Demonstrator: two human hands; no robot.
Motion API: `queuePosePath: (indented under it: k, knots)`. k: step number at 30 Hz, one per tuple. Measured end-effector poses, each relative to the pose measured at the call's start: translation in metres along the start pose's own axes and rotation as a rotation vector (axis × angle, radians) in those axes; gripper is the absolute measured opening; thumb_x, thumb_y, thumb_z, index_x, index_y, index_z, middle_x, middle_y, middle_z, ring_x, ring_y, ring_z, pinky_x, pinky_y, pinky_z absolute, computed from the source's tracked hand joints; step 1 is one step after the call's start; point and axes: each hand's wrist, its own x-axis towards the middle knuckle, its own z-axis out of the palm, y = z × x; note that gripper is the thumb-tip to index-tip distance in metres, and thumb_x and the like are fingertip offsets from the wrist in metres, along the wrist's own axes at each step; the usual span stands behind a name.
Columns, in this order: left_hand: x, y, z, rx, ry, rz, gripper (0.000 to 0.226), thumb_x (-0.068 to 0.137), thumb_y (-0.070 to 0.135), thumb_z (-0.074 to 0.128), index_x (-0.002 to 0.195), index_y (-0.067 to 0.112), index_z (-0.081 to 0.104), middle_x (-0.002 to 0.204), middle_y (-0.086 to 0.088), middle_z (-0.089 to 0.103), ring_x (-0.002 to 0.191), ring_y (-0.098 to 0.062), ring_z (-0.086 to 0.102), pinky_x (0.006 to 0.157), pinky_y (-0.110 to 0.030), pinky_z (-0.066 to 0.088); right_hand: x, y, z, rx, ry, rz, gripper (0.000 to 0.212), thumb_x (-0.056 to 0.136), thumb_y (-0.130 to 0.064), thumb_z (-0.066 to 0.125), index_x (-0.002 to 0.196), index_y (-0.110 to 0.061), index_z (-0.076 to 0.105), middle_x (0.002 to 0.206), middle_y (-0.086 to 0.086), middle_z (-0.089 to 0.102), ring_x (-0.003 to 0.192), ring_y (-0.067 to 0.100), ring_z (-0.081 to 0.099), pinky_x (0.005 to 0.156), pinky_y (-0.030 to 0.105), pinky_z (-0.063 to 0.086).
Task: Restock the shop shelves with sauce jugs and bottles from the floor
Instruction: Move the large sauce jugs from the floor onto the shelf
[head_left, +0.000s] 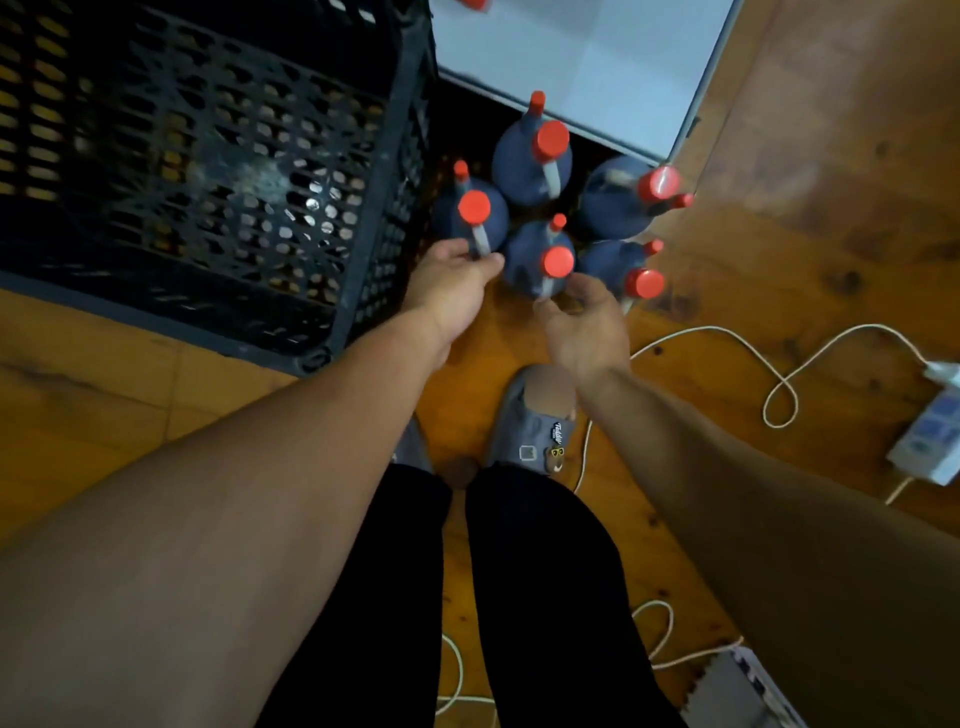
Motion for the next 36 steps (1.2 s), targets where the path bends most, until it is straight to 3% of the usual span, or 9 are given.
queuePosePath:
  k: [8,12,15,17,19,23,30,33,36]
  knots:
    - [0.026,0.001,0.002,-0.045,-0.015,-0.002,0.031,0.088,0.028,0.067,0.117,0.017,0.065,0.117,0.0,0.066,0.104,-0.011,0.057,0.096,-0.028,0.045,0.019,0.002,0.025,0.12,-0.04,0.128,0.016,0.095,-0.025,0.053,0.1,-0.012,0.062,0.068,-0.004,0.052,0.075,0.019,0.053,0.065,0.029,0.039]
    - [0.018,0.002,-0.003,-0.057,0.027,0.034,0.015,0.087,0.023,0.068,0.101,0.016,0.067,0.099,-0.001,0.063,0.089,-0.011,0.055,0.077,-0.023,0.043,0.014,-0.008,0.018,0.21,-0.013,0.191,0.02,0.098,-0.032,0.048,0.1,-0.016,0.06,0.076,0.0,0.054,0.076,0.017,0.05,0.075,0.029,0.039]
    - [0.006,0.005,-0.008,0.008,0.047,0.075,0.009,0.085,0.025,0.069,0.079,0.02,0.064,0.115,-0.009,0.06,0.088,-0.012,0.055,0.068,-0.019,0.04,0.002,-0.015,0.009,0.2,-0.017,0.206,0.028,0.097,-0.032,0.05,0.108,-0.011,0.063,0.092,0.006,0.057,0.088,0.021,0.051,0.086,0.033,0.041]
    - [-0.011,0.009,-0.011,0.059,0.057,0.094,0.017,0.081,0.031,0.072,0.074,0.02,0.063,0.123,-0.013,0.055,0.095,-0.019,0.059,0.074,-0.021,0.042,-0.016,-0.017,0.004,0.226,-0.019,0.244,0.024,0.097,-0.031,0.051,0.106,-0.012,0.062,0.093,0.006,0.057,0.089,0.021,0.052,0.089,0.034,0.043]
    - [-0.035,0.015,-0.017,0.077,0.04,0.094,0.022,0.077,0.037,0.075,0.07,0.02,0.061,0.121,-0.011,0.051,0.103,-0.024,0.059,0.084,-0.028,0.044,-0.037,-0.02,-0.001,0.249,0.008,0.265,0.02,0.095,-0.031,0.053,0.081,-0.017,0.057,0.08,0.005,0.057,0.079,0.021,0.053,0.078,0.034,0.044]
    - [-0.089,0.033,-0.034,0.111,0.003,0.112,0.019,0.081,0.03,0.074,0.079,0.015,0.062,0.121,0.001,0.041,0.092,-0.007,0.05,0.084,-0.02,0.036,-0.08,-0.04,-0.028,0.232,0.01,0.282,0.032,0.093,-0.031,0.055,0.063,-0.02,0.052,0.065,0.003,0.054,0.066,0.022,0.052,0.069,0.036,0.044]
    - [-0.176,0.088,-0.063,0.047,0.028,0.195,0.026,0.079,0.031,0.075,0.071,0.016,0.055,0.126,-0.006,0.044,0.092,-0.012,0.05,0.078,-0.024,0.035,-0.157,-0.101,-0.089,0.118,-0.047,0.131,0.022,0.097,-0.026,0.048,0.086,-0.011,0.058,0.081,0.007,0.056,0.085,0.025,0.052,0.069,0.028,0.033]
    - [-0.213,0.105,-0.081,0.022,0.025,0.21,0.026,0.075,0.036,0.077,0.074,0.018,0.058,0.126,-0.008,0.048,0.093,-0.015,0.053,0.072,-0.026,0.035,-0.195,-0.129,-0.118,0.092,-0.045,0.079,0.03,0.098,-0.029,0.047,0.101,-0.003,0.062,0.09,0.013,0.059,0.086,0.022,0.052,0.075,0.032,0.039]
    - [-0.254,0.133,-0.101,0.005,0.051,0.283,0.026,0.074,0.033,0.078,0.072,0.016,0.058,0.123,-0.011,0.049,0.097,-0.019,0.055,0.072,-0.026,0.037,-0.233,-0.161,-0.141,0.079,-0.017,0.011,0.026,0.096,-0.03,0.047,0.091,-0.01,0.062,0.082,0.008,0.057,0.083,0.023,0.053,0.072,0.031,0.038]
